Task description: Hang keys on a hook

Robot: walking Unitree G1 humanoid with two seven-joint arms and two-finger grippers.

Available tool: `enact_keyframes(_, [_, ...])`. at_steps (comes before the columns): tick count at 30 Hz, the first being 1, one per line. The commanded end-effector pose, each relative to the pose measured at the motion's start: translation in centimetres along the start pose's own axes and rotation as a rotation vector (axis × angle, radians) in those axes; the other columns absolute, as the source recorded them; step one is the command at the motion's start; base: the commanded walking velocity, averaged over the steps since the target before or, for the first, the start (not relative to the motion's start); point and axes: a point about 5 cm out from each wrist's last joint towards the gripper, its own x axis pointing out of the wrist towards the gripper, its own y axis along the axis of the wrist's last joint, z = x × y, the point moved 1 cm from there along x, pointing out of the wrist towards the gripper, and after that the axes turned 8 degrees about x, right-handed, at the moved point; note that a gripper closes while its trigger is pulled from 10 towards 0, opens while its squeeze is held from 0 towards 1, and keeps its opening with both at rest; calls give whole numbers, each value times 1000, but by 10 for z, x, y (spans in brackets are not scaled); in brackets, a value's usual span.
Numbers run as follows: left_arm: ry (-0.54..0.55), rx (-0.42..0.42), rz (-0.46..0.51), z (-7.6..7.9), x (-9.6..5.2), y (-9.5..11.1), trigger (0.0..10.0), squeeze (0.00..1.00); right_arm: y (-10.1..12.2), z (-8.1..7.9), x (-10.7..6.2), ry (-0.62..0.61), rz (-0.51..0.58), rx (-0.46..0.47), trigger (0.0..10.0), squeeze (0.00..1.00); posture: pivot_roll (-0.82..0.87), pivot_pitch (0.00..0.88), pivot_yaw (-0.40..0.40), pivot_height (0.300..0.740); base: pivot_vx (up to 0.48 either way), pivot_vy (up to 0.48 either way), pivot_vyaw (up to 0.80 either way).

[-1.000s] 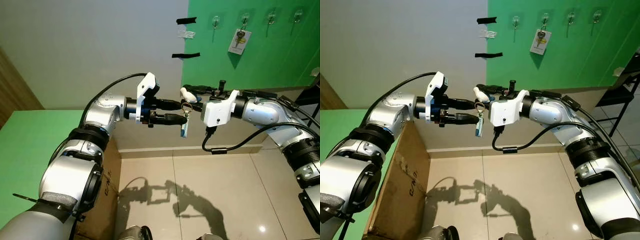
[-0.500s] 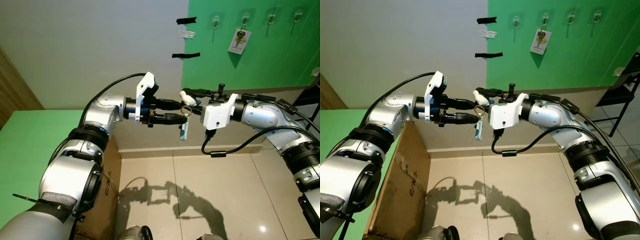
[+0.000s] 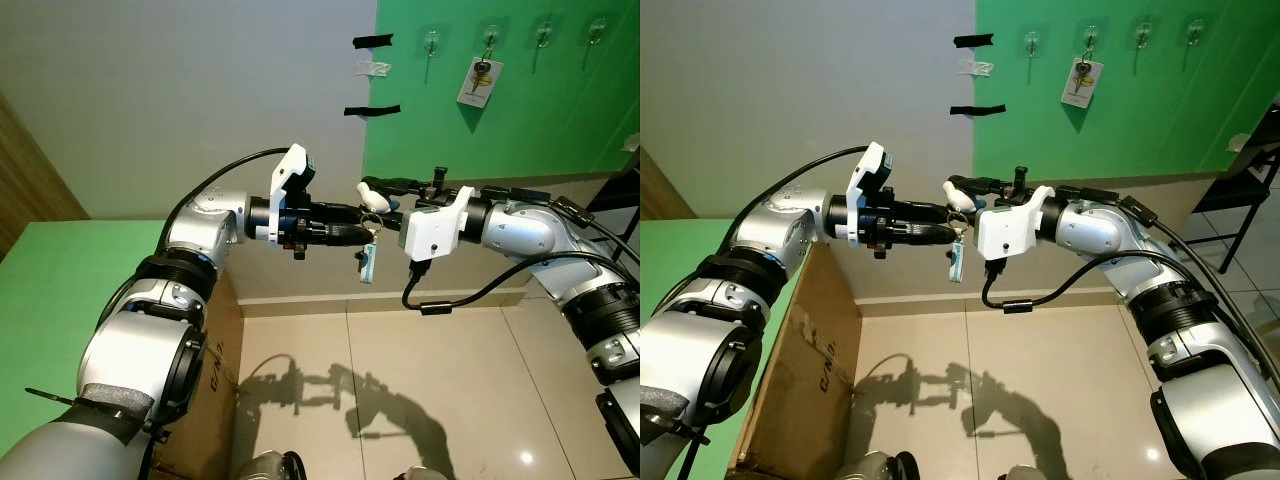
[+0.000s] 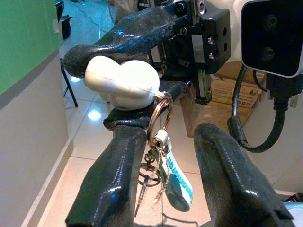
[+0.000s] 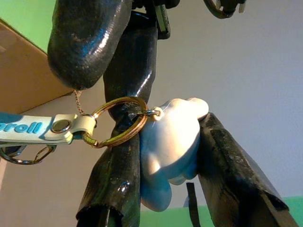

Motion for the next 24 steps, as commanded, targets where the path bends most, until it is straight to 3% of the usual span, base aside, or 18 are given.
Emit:
enact_keyframes(1, [-28,31,9,-2,3,12,0,0,3,0,0,-7,17,9,0,0,-212,0,110,740,0,0,0])
enact_keyframes(24, [-32,30,16,-2,3,13,0,0,5,0,1,-5,23,8,0,0,-214,0,111,740,0,0,0])
